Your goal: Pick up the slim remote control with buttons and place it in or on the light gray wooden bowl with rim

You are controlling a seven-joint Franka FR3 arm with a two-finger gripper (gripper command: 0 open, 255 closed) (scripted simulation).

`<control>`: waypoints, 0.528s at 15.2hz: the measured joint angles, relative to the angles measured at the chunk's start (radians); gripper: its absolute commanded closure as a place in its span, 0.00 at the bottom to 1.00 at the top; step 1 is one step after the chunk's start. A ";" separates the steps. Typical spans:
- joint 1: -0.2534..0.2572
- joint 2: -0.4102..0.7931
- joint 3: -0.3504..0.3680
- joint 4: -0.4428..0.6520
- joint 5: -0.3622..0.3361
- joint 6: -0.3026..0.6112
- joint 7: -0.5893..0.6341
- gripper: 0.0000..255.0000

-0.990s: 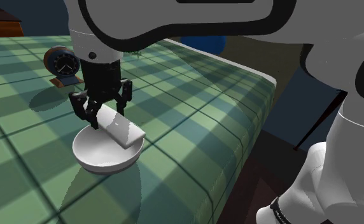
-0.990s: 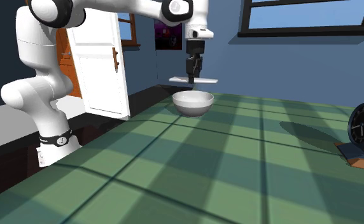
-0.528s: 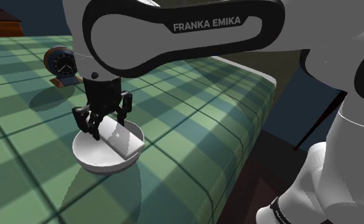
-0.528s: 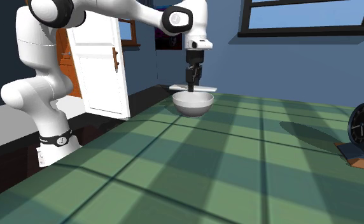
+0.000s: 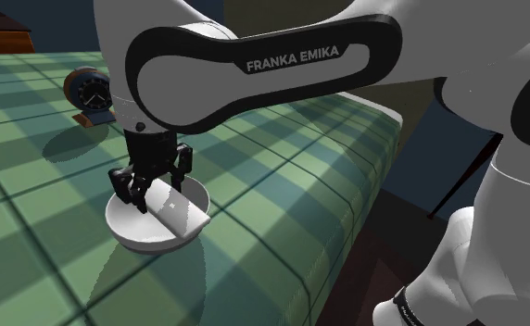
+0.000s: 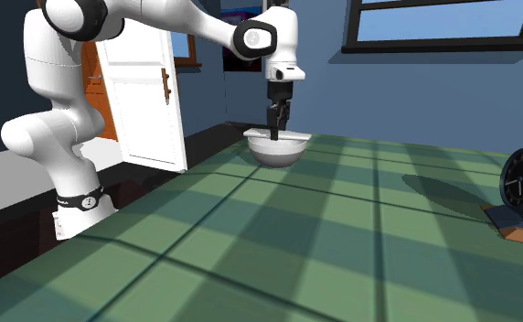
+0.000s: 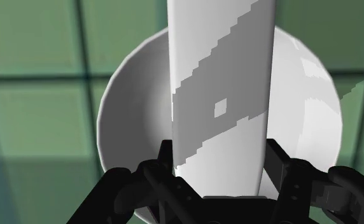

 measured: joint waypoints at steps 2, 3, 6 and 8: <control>0.000 0.000 0.000 -0.001 0.000 0.001 0.000 1.00; 0.000 0.000 0.000 -0.001 0.000 0.001 0.000 1.00; 0.000 0.000 0.000 -0.001 0.000 0.001 0.000 0.00; 0.000 0.000 0.000 -0.001 0.000 0.001 0.000 0.00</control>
